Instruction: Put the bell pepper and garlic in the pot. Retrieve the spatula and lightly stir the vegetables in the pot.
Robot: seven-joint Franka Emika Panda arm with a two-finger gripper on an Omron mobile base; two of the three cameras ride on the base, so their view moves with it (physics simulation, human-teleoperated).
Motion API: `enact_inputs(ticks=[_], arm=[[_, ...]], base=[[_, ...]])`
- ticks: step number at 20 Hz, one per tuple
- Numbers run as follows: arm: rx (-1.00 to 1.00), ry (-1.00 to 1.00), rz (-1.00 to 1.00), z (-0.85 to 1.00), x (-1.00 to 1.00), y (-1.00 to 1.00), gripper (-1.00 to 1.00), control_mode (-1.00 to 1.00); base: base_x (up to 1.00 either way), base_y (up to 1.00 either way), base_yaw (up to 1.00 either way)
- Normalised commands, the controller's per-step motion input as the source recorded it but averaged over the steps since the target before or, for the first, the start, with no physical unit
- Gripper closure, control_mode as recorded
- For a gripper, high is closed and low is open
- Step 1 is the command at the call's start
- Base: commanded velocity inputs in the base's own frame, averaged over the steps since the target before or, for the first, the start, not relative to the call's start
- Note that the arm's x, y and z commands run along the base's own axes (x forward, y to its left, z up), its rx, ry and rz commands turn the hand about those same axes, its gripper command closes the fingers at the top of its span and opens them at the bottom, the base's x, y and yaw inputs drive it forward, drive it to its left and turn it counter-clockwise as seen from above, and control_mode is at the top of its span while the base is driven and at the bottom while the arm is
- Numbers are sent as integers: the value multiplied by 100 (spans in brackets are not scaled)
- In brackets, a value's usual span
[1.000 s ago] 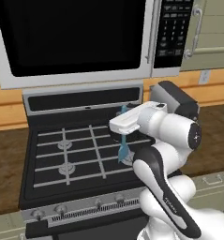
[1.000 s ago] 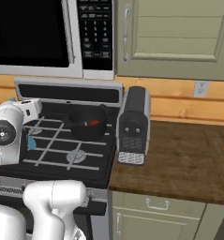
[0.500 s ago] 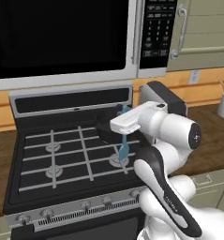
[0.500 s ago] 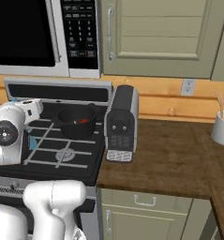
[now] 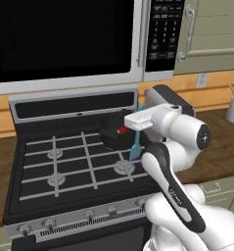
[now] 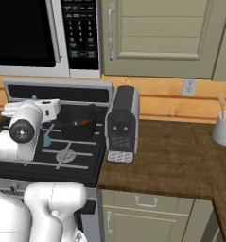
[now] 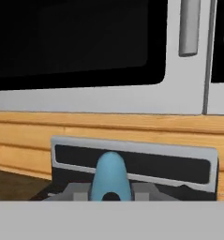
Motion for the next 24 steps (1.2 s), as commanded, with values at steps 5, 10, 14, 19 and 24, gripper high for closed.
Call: enact_inputs(ticks=[5, 10, 14, 19, 24], arm=[[13, -8, -1, -13, 84, -14, 100, -100], [11, -33, -5, 0, 32, -1, 100, -100], [3, -31, -12, 0, 39, -8, 100, -100], [4, -10, -13, -15, 68, -7, 100, -100], [2, 1, -15, -55, 88, 0, 100, -100]], base=[[0, 0, 0], [0, 0, 0], [0, 0, 0], [0, 0, 0], [0, 0, 0]])
